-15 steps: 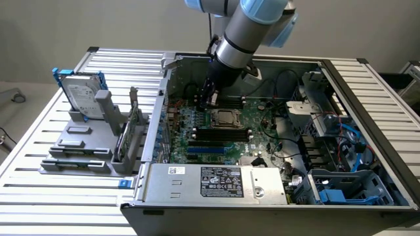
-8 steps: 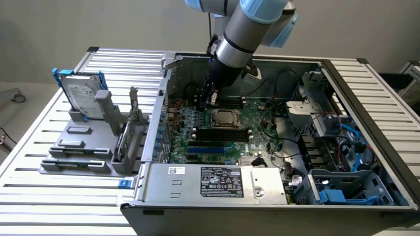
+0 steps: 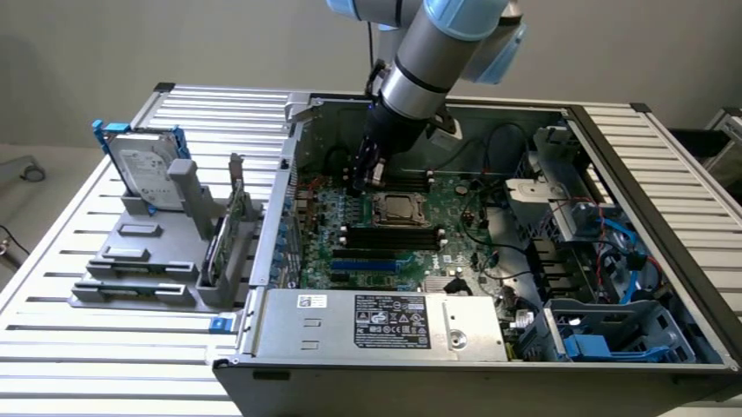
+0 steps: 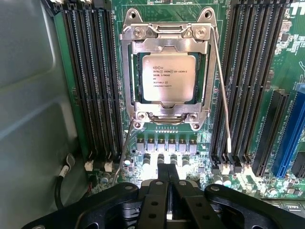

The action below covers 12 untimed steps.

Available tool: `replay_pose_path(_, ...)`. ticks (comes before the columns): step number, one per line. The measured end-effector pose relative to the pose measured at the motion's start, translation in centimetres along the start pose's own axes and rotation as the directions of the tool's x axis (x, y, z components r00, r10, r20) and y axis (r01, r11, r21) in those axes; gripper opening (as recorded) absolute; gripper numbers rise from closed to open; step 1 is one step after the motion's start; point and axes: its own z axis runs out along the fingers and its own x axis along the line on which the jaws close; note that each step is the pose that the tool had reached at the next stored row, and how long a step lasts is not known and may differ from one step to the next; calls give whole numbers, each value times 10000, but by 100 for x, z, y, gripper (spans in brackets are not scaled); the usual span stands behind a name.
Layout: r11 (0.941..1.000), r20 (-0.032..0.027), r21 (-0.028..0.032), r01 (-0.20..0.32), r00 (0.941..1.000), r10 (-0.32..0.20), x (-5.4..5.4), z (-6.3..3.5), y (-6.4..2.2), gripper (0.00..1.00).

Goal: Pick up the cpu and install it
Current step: 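Install the first cpu locking lever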

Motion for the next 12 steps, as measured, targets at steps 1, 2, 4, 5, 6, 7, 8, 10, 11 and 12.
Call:
replay_pose_path(1, 10000, 1, 0, 0, 10000, 0, 0, 0, 0, 11)
replay_pose_path(2, 10000, 0, 0, 0, 10000, 0, 0, 0, 0, 11)
replay_pose_path(4, 10000, 1, 3, -1, 10000, 1, 0, 1, -3, 11)
replay_pose_path(5, 10000, -3, 3, -3, 10000, 3, 0, 6, -15, 11)
replay_pose_path(6, 10000, -13, 3, -5, 10000, 5, -1, 12, -37, 11)
replay_pose_path(7, 10000, -24, 3, -9, 10000, 9, -2, 16, -57, 11)
replay_pose_path(8, 10000, -39, 3, -15, 10000, 15, -2, 20, -75, 11)
replay_pose_path(10, 10000, -83, -4, -22, 10000, 22, -2, 27, -108, 11)
replay_pose_path(11, 10000, -105, -11, -31, 9999, 31, -2, 29, -119, 11)
replay_pose_path(12, 10000, -124, -21, -49, 9999, 48, -2, 30, -126, 11)
